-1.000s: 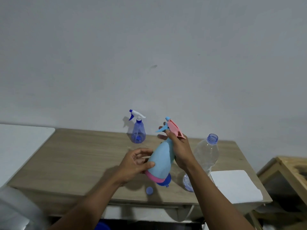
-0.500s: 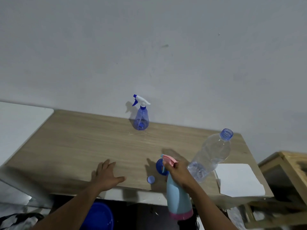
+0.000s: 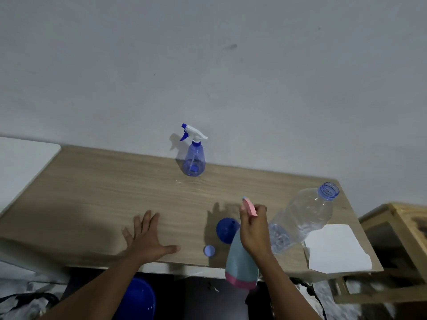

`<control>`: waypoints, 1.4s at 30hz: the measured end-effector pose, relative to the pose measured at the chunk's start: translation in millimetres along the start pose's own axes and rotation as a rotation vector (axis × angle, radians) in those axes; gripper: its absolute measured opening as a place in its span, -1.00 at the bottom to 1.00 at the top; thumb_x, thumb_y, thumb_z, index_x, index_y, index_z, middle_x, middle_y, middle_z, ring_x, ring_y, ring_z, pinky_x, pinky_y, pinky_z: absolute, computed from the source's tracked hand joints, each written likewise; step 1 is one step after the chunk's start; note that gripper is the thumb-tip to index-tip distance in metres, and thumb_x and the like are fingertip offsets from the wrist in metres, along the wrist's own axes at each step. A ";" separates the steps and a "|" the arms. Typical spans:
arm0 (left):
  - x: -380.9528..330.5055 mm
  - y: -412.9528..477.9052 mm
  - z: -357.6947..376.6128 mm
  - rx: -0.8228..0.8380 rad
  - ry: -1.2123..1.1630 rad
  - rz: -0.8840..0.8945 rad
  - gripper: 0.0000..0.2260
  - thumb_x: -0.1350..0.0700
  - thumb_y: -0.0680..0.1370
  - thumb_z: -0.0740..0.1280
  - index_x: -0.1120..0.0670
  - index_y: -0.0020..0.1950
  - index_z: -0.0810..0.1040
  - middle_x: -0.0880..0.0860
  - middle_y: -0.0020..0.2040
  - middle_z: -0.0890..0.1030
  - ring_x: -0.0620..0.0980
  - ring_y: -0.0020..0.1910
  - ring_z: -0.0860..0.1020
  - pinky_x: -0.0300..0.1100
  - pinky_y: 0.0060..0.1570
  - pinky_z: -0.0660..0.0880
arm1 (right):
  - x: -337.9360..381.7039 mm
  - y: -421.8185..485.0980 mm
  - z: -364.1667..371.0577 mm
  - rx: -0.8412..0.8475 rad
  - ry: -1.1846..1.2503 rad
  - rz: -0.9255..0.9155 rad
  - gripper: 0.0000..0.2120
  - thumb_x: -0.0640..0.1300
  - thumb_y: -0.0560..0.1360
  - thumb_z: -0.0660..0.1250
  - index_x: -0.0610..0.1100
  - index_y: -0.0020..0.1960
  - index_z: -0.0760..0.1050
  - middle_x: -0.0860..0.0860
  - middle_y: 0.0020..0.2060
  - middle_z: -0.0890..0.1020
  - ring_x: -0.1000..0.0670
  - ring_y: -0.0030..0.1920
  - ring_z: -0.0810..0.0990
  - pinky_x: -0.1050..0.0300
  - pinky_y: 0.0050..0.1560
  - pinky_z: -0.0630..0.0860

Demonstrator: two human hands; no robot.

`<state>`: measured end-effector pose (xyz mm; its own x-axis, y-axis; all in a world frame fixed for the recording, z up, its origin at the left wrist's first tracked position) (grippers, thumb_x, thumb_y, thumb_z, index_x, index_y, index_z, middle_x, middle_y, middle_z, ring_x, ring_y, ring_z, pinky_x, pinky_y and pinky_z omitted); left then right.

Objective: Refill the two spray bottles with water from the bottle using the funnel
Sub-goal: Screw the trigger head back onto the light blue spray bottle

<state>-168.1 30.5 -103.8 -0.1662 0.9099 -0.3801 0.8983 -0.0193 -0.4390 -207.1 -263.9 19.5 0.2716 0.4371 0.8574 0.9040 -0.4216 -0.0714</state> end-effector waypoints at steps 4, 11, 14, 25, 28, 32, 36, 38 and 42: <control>-1.5 6.5 -7.3 -0.102 0.024 0.049 0.30 -0.70 0.00 0.22 -0.13 0.60 -0.08 -0.09 0.62 -0.18 0.08 0.58 -0.29 0.32 0.47 -0.32 | 39.1 28.8 -0.8 -0.059 0.151 -0.167 -0.85 0.04 0.63 0.24 -0.01 0.01 0.33 -0.08 -0.15 0.59 -0.04 -0.19 0.60 0.09 -0.20 0.54; -7.0 8.1 -9.4 -0.219 0.119 0.044 0.26 -0.74 -0.03 0.12 -0.12 0.54 0.07 -0.08 0.57 0.03 0.07 0.58 -0.12 0.32 0.49 -0.19 | 77.6 116.0 14.4 -0.216 0.123 -0.247 -0.82 -0.04 0.54 0.41 -0.16 0.01 0.58 0.01 -0.16 0.62 0.18 -0.22 0.51 0.44 -0.25 0.37; -7.4 11.3 -8.1 -0.235 0.137 0.036 0.24 -0.74 -0.02 0.10 -0.12 0.53 0.08 -0.09 0.56 0.06 0.07 0.58 -0.11 0.33 0.49 -0.16 | 77.9 150.4 33.4 -0.167 0.072 -0.235 -0.80 -0.08 0.53 0.41 -0.17 0.08 0.63 0.00 -0.10 0.66 0.15 -0.19 0.55 0.48 -0.22 0.38; -6.9 13.2 -11.2 -0.230 0.106 0.024 0.18 -0.72 0.02 0.15 -0.11 0.51 0.11 -0.08 0.56 0.06 0.08 0.59 -0.11 0.34 0.49 -0.17 | 77.2 219.1 79.3 0.025 -0.128 -0.308 -0.78 -0.10 0.54 0.39 -0.13 0.15 0.65 -0.07 0.03 0.71 -0.05 -0.06 0.62 0.14 -0.07 0.48; -6.7 13.7 -11.5 -0.233 0.096 0.031 0.19 -0.72 0.03 0.14 -0.11 0.52 0.12 -0.07 0.57 0.06 0.08 0.59 -0.11 0.33 0.49 -0.18 | 76.8 222.2 86.6 0.028 -0.146 -0.310 -0.77 -0.16 0.53 0.39 -0.13 0.17 0.64 -0.11 0.07 0.68 -0.09 0.00 0.62 0.22 -0.06 0.40; -6.1 14.2 -10.9 -0.227 0.101 0.036 0.19 -0.72 0.03 0.14 -0.10 0.52 0.11 -0.07 0.57 0.06 0.08 0.59 -0.11 0.34 0.49 -0.17 | 74.1 222.8 90.3 0.030 -0.120 -0.273 -0.63 -0.21 0.52 0.39 -0.12 0.33 0.55 -0.08 0.15 0.65 -0.07 0.09 0.63 0.27 0.08 0.43; -6.4 13.1 -9.6 -0.249 0.114 0.029 0.18 -0.71 0.02 0.17 -0.11 0.51 0.13 -0.06 0.56 0.09 0.09 0.59 -0.07 0.35 0.49 -0.14 | 70.0 207.0 79.8 0.001 -0.025 -0.226 -0.30 -0.13 0.48 0.49 -0.08 0.54 0.26 -0.05 0.19 0.56 0.02 0.08 0.54 0.21 0.14 0.46; -6.5 12.5 -8.5 -0.252 0.126 0.031 0.19 -0.71 0.01 0.16 -0.11 0.51 0.14 -0.06 0.55 0.11 0.09 0.58 -0.05 0.35 0.49 -0.13 | 60.4 186.0 68.5 -0.057 -0.024 -0.231 -0.30 -0.08 0.50 0.47 -0.08 0.54 0.23 -0.07 0.23 0.52 -0.01 0.10 0.51 0.16 0.11 0.47; -6.0 12.1 -7.1 -0.263 0.122 0.040 0.20 -0.73 0.00 0.13 -0.12 0.50 0.15 -0.06 0.54 0.12 0.09 0.57 -0.03 0.35 0.48 -0.10 | 16.3 115.4 47.0 -0.109 -0.011 -0.222 -0.50 -0.16 0.58 0.34 -0.12 0.49 0.32 -0.07 0.18 0.53 -0.01 0.08 0.52 0.13 0.09 0.49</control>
<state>-153.3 27.8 -101.0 -0.0931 0.9539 -0.2855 0.9804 0.0378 -0.1933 -82.8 -268.1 1.3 0.0741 0.5370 0.8403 0.9009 -0.3973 0.1744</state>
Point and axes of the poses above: each hand's wrist, its own y-axis towards the middle knuckle, its own z-axis out of the palm, x = y × z, the point moved 3 cm from there along y, towards the middle knuckle
